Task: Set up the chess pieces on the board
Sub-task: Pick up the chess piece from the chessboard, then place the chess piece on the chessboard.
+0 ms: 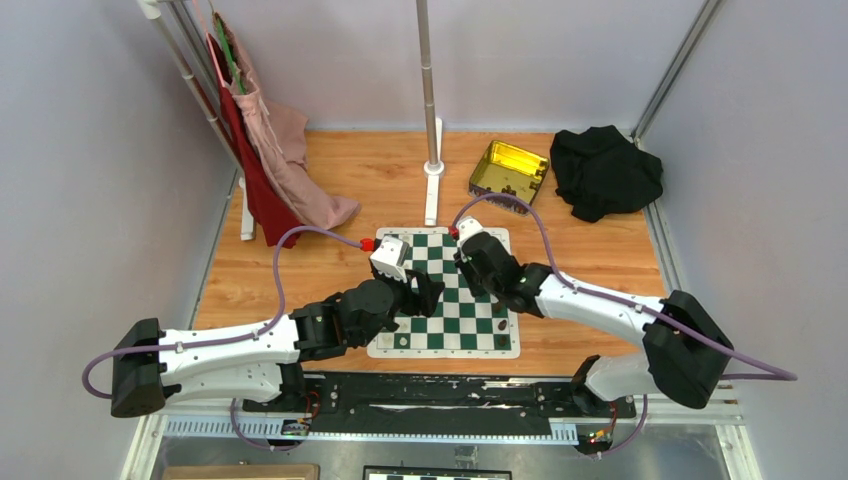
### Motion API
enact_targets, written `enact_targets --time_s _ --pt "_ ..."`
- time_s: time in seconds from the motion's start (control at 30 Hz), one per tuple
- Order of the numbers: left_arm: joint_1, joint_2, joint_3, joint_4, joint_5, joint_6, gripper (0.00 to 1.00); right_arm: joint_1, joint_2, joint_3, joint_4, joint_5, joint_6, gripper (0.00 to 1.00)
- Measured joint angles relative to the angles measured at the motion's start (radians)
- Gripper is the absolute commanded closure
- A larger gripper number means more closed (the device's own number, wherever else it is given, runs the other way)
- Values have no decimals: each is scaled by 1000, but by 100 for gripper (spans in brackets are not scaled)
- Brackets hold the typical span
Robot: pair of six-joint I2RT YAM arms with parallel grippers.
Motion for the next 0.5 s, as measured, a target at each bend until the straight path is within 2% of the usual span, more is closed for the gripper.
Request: enact_targets --time_s 0.5 --pt "0 -8 0 0 -1 0 19 -36 -27 0 -21 11 0 100"
